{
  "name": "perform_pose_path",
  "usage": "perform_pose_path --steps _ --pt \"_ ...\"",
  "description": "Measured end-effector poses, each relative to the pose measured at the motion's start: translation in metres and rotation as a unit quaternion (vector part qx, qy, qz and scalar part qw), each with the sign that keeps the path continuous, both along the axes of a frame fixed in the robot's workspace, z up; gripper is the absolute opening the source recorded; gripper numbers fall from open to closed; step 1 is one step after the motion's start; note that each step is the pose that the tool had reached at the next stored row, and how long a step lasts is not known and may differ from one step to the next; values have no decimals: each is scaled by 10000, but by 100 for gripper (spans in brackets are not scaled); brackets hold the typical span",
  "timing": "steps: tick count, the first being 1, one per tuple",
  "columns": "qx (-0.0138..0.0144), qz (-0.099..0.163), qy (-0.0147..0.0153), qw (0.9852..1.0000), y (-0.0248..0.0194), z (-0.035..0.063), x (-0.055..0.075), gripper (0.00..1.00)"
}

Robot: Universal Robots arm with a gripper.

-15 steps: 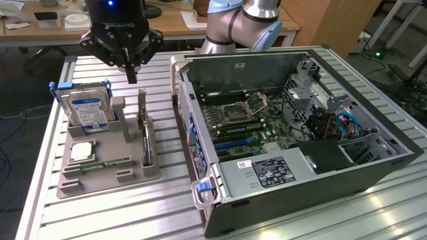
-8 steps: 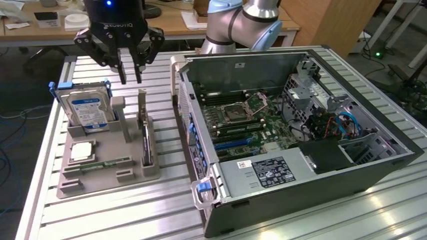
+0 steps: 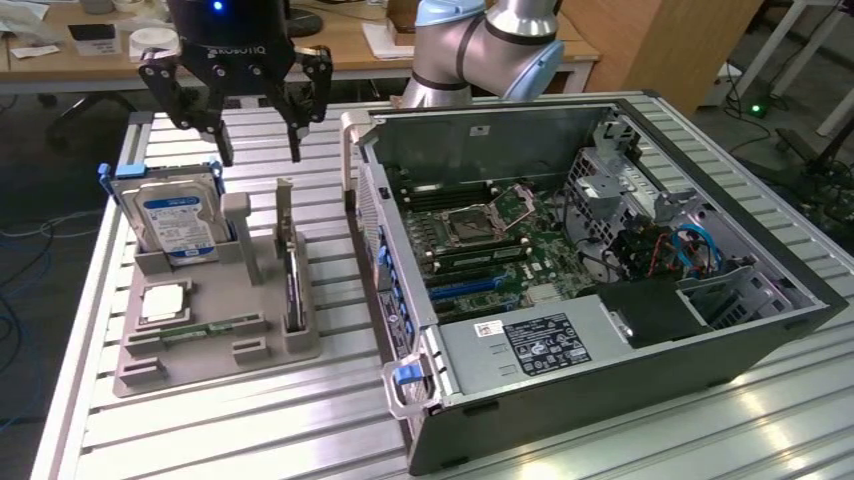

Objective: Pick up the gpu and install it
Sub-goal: 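Pick up the gpu and move the gpu toward the slot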

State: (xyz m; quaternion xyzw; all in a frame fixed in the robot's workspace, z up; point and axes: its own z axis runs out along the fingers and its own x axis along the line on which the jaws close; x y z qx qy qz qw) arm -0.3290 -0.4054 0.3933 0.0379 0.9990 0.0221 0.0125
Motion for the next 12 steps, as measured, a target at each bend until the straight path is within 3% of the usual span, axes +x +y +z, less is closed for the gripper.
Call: perform_pose_path --steps 3,4,12 --pt "0 0 0 10000 0 0 0 70" --pt "0 3 -1 10000 0 -1 0 76" --pt "-5 268 20 9996 -2 -104 5 76"
